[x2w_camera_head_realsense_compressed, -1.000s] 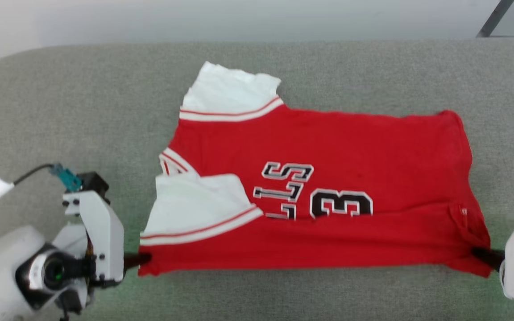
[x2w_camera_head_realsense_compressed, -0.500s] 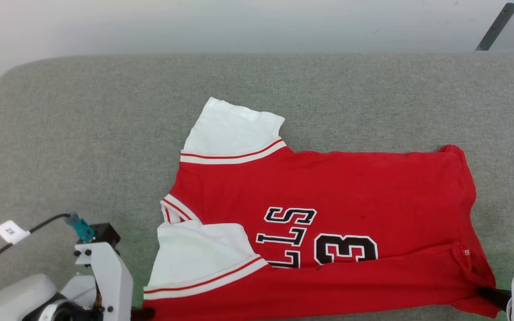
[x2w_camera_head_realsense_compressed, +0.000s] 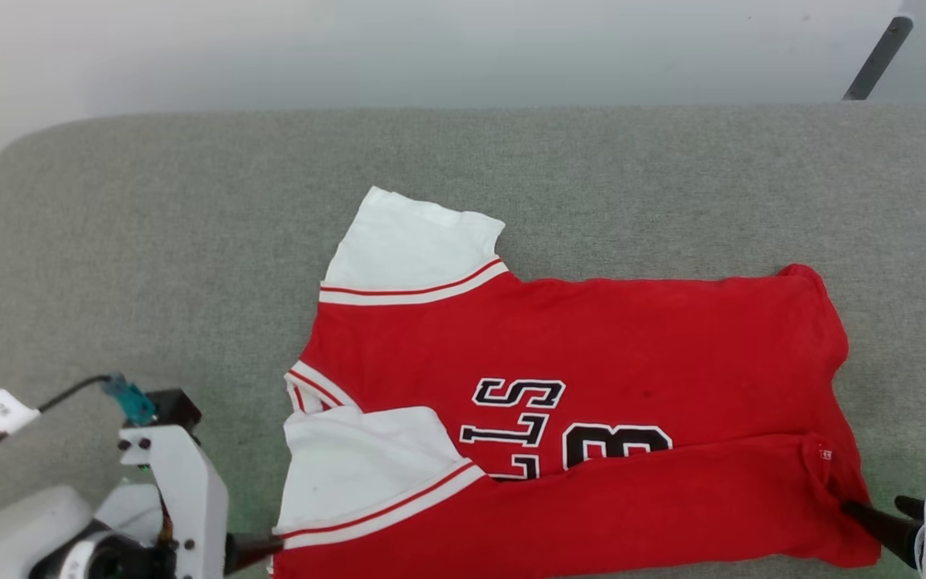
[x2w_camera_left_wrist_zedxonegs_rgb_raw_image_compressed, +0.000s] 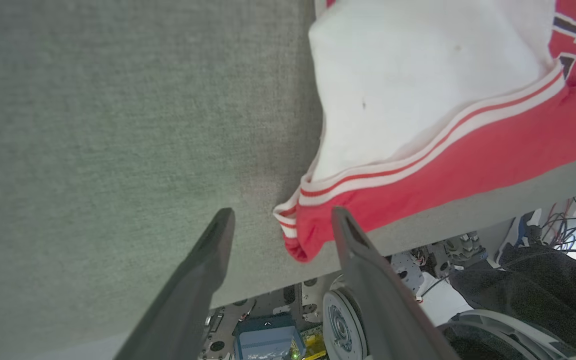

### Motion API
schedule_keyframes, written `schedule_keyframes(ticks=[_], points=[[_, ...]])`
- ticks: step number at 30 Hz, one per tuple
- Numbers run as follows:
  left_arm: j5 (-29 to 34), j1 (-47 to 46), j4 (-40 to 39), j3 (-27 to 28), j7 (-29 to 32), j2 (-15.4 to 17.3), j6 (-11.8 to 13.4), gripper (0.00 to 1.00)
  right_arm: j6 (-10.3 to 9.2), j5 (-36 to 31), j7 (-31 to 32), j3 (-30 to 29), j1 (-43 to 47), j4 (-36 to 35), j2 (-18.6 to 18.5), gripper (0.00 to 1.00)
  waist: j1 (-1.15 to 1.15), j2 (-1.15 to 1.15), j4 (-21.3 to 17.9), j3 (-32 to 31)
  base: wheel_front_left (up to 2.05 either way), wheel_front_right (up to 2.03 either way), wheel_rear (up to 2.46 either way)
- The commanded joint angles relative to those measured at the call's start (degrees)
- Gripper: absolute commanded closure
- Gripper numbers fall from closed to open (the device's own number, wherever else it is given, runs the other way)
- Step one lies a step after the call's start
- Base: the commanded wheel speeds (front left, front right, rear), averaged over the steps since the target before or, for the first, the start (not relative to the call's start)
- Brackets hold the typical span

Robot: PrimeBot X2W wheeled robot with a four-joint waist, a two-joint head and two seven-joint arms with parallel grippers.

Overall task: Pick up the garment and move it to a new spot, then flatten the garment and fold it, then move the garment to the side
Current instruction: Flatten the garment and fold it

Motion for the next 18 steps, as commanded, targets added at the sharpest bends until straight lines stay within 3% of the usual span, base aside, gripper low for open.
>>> schedule_keyframes(ticks=[1,10,18], points=[[0.46,-0.67,-0.08,0.31,-0.11,0.55,0.19,0.0,-0.06,0.51,-0.43,-0.29,-0.03,-0.33,-0.05,0.0,0.0,0.0,-0.21,-0.31,0.0,0.0,0.0],[2.14,-4.9,-1.17,3.8,-2.01,2.62,0.04,0.0,-0.06,-0.08,-5.42,-0.81,-0.22,-4.78,0.27,0.0,0.0,0.0,-1.43,-1.53,0.0,0.0,0.0],[6.8,-11.4,2.72,7.53,-6.73,0.69,-2.99,0.0,-0.04,-2.07,-23.57,1.87,-4.19,-8.76,0.44,0.0,0.0,0.0,-3.81,-1.19,0.0,0.0,0.0]])
